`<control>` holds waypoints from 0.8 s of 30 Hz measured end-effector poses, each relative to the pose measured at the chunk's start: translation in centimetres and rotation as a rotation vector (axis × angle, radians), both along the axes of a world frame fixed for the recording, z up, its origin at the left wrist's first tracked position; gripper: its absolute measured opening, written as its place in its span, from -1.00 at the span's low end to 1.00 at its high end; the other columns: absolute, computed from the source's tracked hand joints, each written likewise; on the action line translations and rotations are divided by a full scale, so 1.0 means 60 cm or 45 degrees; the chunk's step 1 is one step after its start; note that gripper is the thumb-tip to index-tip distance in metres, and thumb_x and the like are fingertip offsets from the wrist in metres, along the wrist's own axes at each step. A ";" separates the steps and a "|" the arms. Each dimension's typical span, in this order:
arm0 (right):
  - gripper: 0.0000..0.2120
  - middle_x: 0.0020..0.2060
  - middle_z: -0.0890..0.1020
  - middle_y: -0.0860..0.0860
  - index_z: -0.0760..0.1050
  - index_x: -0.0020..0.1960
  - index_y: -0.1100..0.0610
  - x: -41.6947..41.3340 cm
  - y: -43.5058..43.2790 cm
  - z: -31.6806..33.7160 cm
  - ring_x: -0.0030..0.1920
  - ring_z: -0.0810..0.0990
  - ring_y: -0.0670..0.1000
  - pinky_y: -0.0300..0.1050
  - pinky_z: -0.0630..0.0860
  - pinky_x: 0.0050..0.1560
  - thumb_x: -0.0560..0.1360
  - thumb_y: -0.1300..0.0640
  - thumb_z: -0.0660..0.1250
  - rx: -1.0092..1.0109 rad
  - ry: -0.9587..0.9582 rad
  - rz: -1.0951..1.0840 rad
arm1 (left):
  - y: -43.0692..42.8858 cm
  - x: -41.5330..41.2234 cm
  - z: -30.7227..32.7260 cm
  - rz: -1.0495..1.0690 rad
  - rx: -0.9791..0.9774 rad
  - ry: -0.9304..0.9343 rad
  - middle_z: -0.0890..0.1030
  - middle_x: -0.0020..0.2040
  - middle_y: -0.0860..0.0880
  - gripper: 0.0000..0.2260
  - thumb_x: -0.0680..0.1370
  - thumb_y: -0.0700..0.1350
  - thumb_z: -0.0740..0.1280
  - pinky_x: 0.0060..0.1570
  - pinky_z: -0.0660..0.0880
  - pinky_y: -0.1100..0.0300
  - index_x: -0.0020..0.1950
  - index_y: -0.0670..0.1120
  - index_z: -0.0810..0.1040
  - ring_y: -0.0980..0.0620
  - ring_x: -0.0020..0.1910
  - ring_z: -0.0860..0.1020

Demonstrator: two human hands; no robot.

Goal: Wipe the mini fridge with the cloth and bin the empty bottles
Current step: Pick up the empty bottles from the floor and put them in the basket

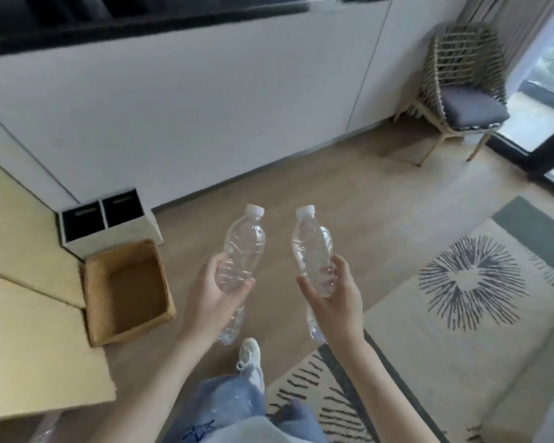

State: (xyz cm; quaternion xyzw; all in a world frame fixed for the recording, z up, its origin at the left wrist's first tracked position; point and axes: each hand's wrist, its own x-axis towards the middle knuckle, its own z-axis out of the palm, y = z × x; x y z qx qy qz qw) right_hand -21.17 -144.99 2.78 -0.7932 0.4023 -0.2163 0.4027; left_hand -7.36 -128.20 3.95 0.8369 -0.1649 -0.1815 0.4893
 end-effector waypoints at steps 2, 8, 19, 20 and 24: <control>-0.37 0.11 0.58 -0.16 0.31 0.38 -0.09 0.059 -0.010 -0.011 0.04 0.58 -0.10 -0.12 0.52 0.05 0.42 -0.21 0.47 0.024 0.024 0.123 | 0.004 0.029 -0.009 0.145 0.001 -0.027 0.55 0.17 0.14 -0.51 0.42 0.03 0.52 -0.06 0.32 0.52 0.30 0.11 0.44 0.25 0.07 0.50; -0.40 0.05 0.56 -0.18 0.29 0.34 -0.13 0.243 -0.042 -0.031 0.02 0.57 -0.12 -0.14 0.49 0.00 0.41 -0.23 0.45 -0.005 0.064 0.415 | 0.002 0.136 -0.043 0.449 -0.018 -0.025 0.52 0.08 0.22 -0.48 0.43 0.01 0.53 -0.08 0.31 0.54 0.33 0.00 0.45 0.30 0.02 0.50; -0.52 0.01 0.56 -0.19 0.37 0.23 -0.09 0.593 -0.020 0.015 0.00 0.56 -0.14 -0.20 0.44 -0.09 0.43 -0.14 0.49 -0.022 0.003 0.916 | 0.075 0.355 -0.016 0.940 -0.147 -0.104 0.55 0.05 0.25 -0.56 0.43 -0.02 0.52 -0.08 0.38 0.55 0.24 0.05 0.43 0.44 0.00 0.53; -0.53 0.01 0.57 -0.17 0.38 0.23 -0.08 0.621 -0.008 0.014 -0.01 0.56 -0.16 -0.21 0.43 -0.10 0.43 -0.14 0.49 -0.022 0.006 0.975 | 0.086 0.364 -0.018 0.999 -0.155 -0.115 0.53 0.02 0.29 -0.56 0.44 -0.03 0.52 -0.14 0.33 0.62 0.24 0.06 0.43 0.54 -0.03 0.48; -0.50 -0.01 0.57 -0.14 0.41 0.26 -0.03 0.723 0.044 -0.005 -0.06 0.53 -0.25 -0.41 0.36 -0.16 0.42 -0.11 0.51 -0.039 0.036 1.223 | 0.129 0.388 -0.044 1.233 -0.182 -0.079 0.58 0.03 0.30 -0.54 0.44 0.05 0.51 -0.16 0.32 0.64 0.27 0.05 0.46 0.53 0.00 0.48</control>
